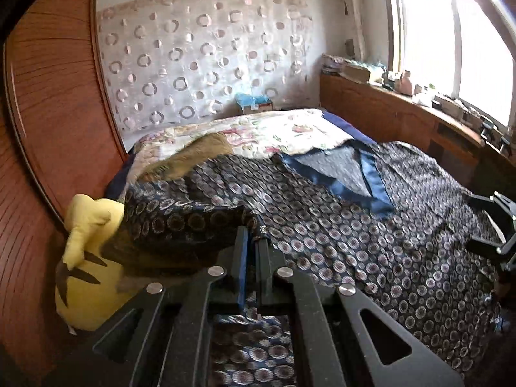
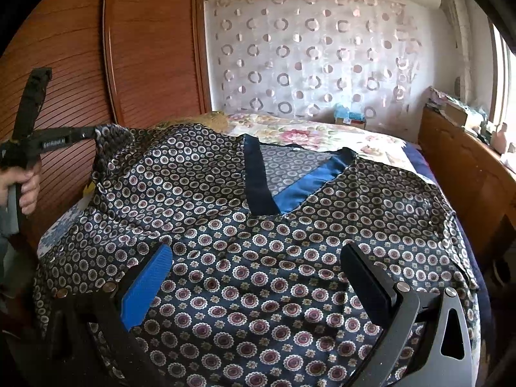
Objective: Fold small clothes
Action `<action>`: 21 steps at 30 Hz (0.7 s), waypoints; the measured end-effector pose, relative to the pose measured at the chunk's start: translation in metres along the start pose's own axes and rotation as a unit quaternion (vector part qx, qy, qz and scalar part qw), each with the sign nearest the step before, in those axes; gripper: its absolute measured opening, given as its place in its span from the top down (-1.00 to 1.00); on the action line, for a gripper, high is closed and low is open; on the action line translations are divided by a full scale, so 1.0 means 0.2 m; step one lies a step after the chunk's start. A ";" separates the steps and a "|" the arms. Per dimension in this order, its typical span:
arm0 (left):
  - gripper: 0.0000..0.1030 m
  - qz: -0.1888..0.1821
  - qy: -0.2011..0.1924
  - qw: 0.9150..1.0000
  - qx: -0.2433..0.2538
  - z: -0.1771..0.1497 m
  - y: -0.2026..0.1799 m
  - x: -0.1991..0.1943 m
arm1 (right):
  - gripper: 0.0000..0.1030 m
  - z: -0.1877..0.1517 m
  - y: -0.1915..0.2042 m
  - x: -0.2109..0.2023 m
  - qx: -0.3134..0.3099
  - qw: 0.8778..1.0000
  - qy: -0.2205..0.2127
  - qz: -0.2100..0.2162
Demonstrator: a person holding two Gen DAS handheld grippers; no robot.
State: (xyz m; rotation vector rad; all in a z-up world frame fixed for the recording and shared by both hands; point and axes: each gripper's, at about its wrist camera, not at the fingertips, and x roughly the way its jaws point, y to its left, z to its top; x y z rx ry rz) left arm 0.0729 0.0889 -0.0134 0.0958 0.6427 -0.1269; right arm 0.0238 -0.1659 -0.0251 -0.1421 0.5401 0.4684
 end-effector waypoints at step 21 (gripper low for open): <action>0.01 0.014 -0.008 0.998 -0.058 -0.18 0.15 -0.12 | -1.00 0.02 0.02 0.04 -0.008 1.000 0.008 0.015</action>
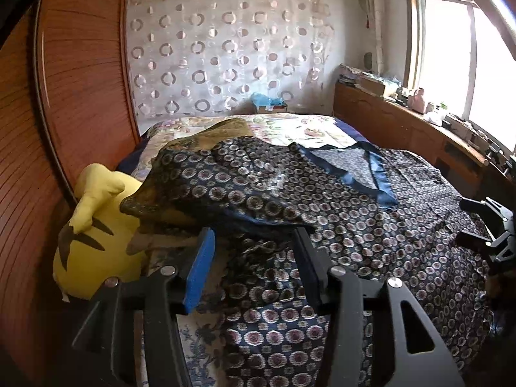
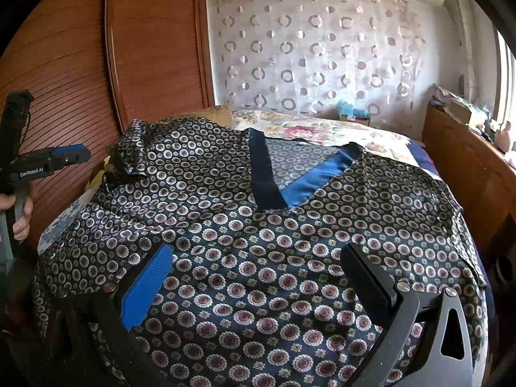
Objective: Fold small clothes
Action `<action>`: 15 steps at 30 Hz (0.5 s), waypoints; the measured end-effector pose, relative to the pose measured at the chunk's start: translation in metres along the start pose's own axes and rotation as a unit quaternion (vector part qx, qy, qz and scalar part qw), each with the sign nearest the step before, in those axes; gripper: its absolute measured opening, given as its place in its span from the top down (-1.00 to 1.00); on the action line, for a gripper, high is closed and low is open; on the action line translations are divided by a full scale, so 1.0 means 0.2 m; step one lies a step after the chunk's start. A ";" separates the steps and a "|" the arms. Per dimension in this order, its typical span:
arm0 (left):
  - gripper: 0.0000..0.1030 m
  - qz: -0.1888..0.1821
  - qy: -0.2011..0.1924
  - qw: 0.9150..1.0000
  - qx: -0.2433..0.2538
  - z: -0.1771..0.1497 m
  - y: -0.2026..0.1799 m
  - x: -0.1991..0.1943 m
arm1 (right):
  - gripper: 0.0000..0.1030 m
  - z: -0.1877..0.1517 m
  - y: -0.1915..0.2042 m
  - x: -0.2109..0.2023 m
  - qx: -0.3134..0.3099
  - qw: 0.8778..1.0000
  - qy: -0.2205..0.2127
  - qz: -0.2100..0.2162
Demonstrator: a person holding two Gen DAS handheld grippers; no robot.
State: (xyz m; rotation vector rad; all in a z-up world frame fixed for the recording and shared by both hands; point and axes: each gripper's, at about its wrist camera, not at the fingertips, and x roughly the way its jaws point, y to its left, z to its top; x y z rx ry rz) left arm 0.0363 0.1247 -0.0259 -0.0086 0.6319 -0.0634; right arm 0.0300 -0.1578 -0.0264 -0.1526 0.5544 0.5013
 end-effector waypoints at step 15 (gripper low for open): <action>-0.40 -0.014 0.021 0.998 -0.051 0.07 0.19 0.23 | -1.00 0.18 0.11 0.14 -0.037 0.999 -0.018 0.034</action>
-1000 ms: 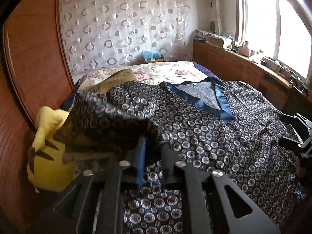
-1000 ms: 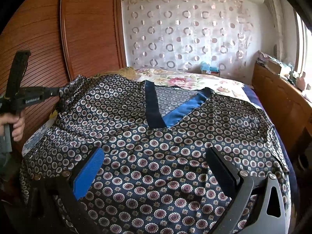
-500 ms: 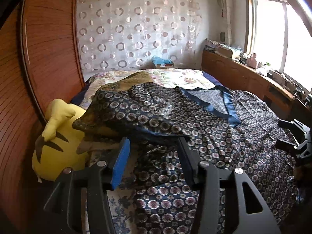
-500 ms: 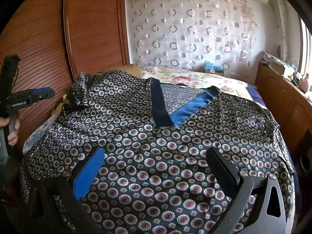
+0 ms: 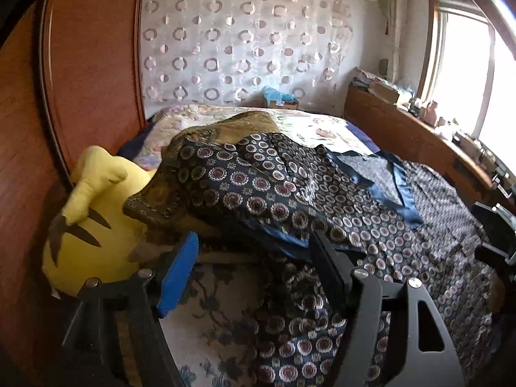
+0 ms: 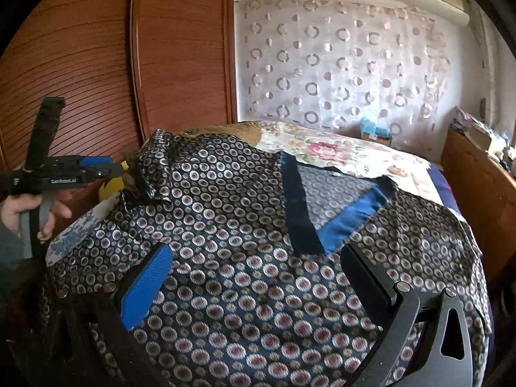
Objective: Fold small clothes
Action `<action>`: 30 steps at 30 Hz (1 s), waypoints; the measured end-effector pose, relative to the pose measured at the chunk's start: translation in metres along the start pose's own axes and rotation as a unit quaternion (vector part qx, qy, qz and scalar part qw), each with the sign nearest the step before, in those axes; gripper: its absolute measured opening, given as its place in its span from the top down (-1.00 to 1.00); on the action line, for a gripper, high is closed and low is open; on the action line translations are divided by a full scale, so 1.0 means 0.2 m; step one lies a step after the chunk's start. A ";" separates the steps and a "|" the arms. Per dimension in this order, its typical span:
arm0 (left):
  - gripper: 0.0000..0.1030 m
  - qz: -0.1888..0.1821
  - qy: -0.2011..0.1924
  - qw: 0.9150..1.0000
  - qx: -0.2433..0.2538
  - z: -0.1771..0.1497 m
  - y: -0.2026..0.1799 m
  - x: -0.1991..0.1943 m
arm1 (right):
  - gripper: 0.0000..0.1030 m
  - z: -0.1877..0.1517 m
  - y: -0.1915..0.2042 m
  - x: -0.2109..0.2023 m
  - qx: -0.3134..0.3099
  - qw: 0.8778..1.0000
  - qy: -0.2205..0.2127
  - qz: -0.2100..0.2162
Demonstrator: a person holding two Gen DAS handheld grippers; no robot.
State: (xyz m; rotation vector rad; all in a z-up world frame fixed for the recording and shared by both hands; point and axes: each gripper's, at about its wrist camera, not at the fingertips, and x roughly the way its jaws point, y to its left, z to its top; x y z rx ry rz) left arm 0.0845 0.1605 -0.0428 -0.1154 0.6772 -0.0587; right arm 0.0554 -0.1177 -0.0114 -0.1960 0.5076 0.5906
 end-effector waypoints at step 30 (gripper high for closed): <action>0.89 -0.030 0.003 0.999 -0.025 0.21 0.02 0.15 | -1.00 -0.03 -0.03 0.12 0.018 0.999 0.015 0.023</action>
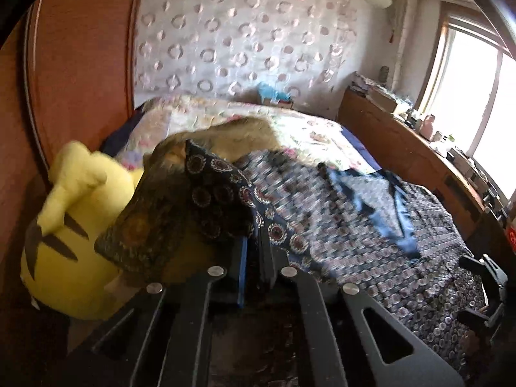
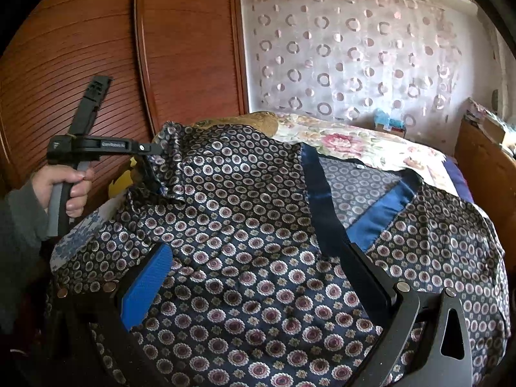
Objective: Fold small clothes
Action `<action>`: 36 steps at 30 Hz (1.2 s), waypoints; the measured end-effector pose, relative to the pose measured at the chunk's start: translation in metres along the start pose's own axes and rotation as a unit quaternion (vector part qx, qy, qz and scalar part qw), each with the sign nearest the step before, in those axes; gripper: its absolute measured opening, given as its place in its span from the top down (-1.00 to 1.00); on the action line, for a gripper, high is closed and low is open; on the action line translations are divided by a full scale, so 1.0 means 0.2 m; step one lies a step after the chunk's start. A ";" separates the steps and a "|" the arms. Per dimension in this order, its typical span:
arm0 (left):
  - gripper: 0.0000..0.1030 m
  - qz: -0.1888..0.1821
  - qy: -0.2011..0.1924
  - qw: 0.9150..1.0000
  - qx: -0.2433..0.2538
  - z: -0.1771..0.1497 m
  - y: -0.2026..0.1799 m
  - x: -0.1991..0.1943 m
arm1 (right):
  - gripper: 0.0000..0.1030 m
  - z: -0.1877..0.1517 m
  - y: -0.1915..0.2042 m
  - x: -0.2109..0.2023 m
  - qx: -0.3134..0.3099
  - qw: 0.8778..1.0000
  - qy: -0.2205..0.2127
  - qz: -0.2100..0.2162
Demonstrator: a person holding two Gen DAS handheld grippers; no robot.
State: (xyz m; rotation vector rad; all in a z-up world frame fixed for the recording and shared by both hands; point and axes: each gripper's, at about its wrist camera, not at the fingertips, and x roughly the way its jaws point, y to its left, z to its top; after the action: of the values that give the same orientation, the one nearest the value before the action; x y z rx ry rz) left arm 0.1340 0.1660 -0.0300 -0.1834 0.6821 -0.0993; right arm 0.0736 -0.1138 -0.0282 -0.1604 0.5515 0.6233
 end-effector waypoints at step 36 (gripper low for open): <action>-0.52 -0.002 -0.068 0.995 0.079 -0.08 -0.49 -0.26 | -1.00 -0.10 -0.19 -0.12 0.055 0.998 -0.017 -0.033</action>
State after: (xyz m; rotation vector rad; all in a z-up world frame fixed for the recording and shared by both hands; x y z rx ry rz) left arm 0.0813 0.0751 0.0098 -0.0389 0.5348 -0.1422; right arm 0.0716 -0.1631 -0.0330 -0.0636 0.5447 0.5288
